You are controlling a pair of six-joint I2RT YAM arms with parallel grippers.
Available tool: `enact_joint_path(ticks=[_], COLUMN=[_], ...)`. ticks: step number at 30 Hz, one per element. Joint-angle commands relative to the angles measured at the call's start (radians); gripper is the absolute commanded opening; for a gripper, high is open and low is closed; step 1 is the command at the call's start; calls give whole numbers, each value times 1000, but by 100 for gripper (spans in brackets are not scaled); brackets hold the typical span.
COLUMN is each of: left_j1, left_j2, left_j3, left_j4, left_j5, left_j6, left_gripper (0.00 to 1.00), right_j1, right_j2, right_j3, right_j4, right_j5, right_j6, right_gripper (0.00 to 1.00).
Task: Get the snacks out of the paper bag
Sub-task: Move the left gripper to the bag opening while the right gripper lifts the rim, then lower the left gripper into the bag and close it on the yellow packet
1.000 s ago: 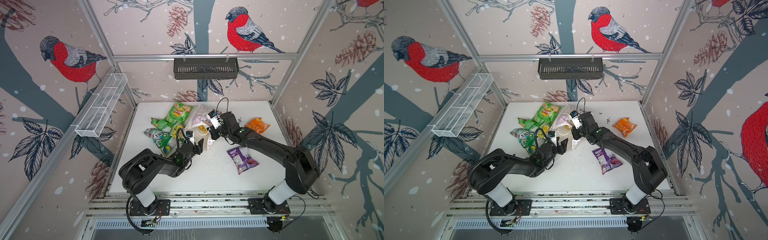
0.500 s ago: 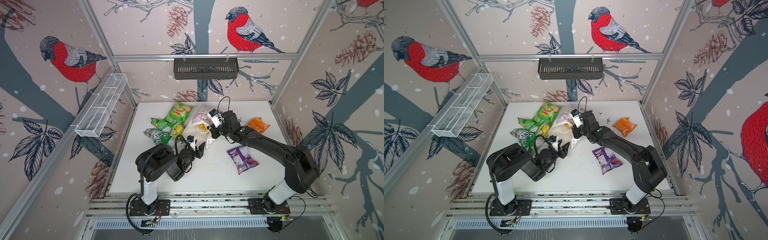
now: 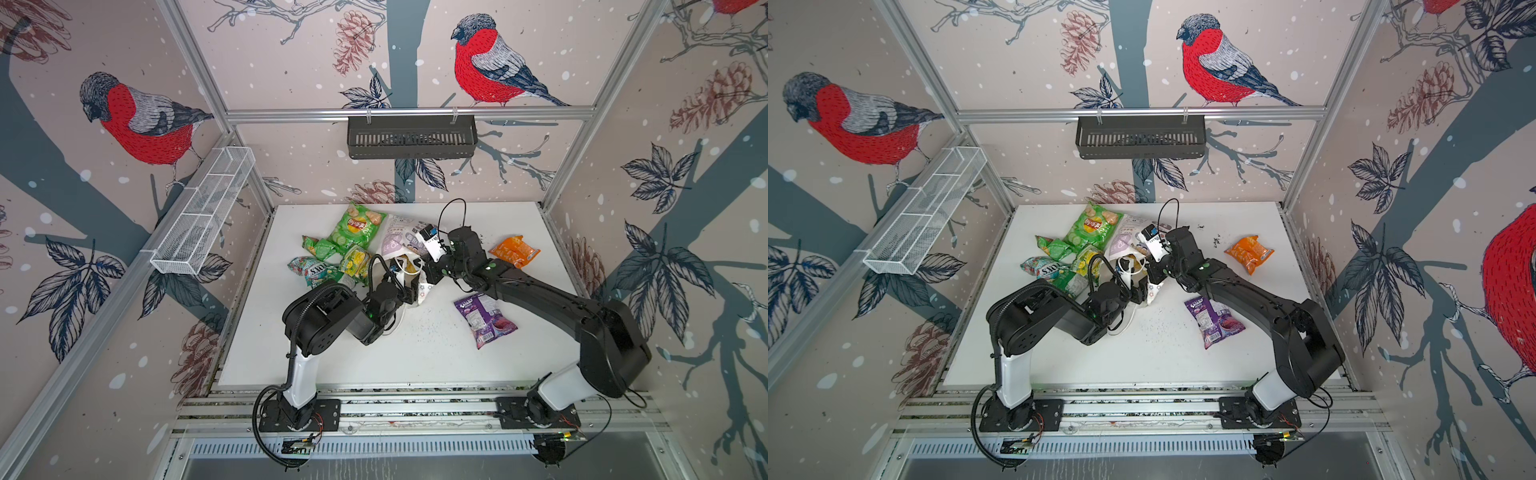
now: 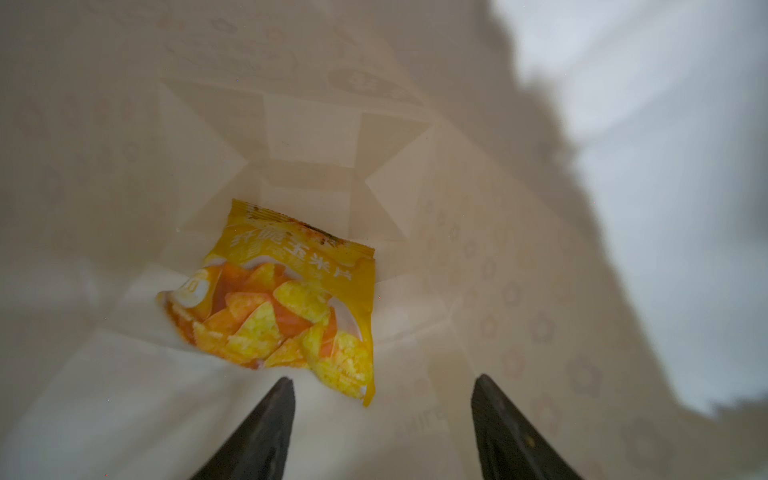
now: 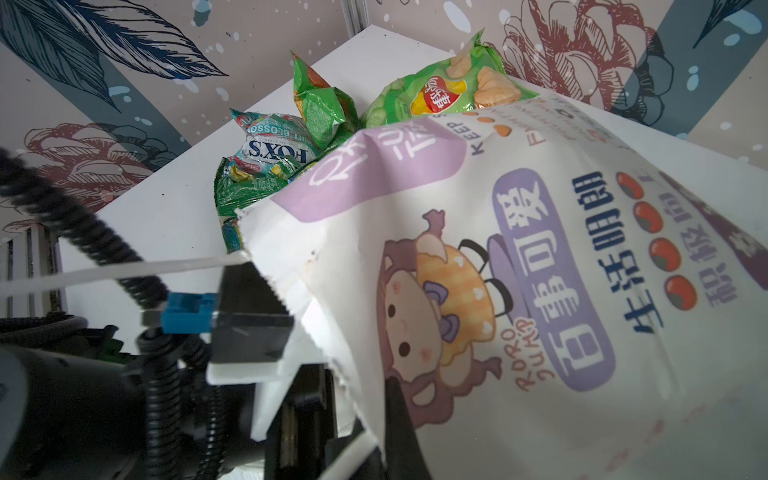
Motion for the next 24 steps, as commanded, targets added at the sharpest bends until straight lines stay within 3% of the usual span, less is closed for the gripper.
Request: enact_joint_path(ticks=[1, 13, 24], left_j1=[11, 28, 50], left_j2=[16, 8, 12], left_j3=[50, 110, 181], left_j4=[-68, -231, -309], left_j5=[-11, -160, -161], left_j6=[5, -44, -53], left_gripper=[70, 83, 86], right_j1=[2, 6, 32], right_j2=[-17, -31, -27], right_j3=[-5, -16, -19], right_j4=[30, 38, 62], right_j5=[-28, -20, -29], right_j6=[-25, -2, 18], right_gripper=[0, 0, 0])
